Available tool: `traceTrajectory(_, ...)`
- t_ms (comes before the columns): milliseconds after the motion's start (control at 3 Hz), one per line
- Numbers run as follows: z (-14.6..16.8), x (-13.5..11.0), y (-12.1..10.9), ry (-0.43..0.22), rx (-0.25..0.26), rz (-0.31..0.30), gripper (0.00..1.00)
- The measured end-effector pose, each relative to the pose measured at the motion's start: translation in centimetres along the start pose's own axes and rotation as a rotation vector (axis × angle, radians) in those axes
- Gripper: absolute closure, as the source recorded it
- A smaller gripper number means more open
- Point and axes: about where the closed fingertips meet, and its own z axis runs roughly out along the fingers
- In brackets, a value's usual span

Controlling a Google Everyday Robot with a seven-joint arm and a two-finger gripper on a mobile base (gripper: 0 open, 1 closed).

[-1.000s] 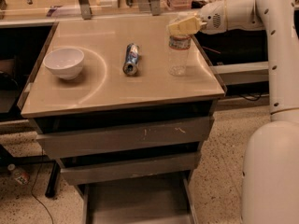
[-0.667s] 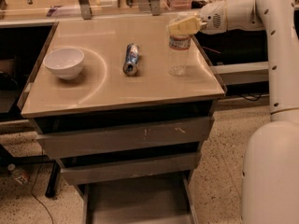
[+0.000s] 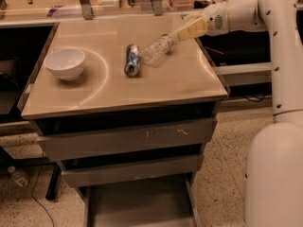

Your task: Pick water bottle from bottom drawer and place on counter

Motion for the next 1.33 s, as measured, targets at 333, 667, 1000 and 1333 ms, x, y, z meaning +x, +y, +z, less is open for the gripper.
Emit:
traceTrajectory(333, 0.0, -0.3, -0.1, 0.006, 0.007, -0.01, 0.0)
traceTrajectory(667, -3.3, -4.0, -0.1, 0.012, 0.121, -0.07, 0.0)
traceTrajectory(1000, -9.2, -9.1, 1.0, 0.034, 0.302, -0.128, 0.0)
traceTrajectory(1333, -9.1, -9.6, 1.3, 0.037, 0.305, -0.137, 0.0)
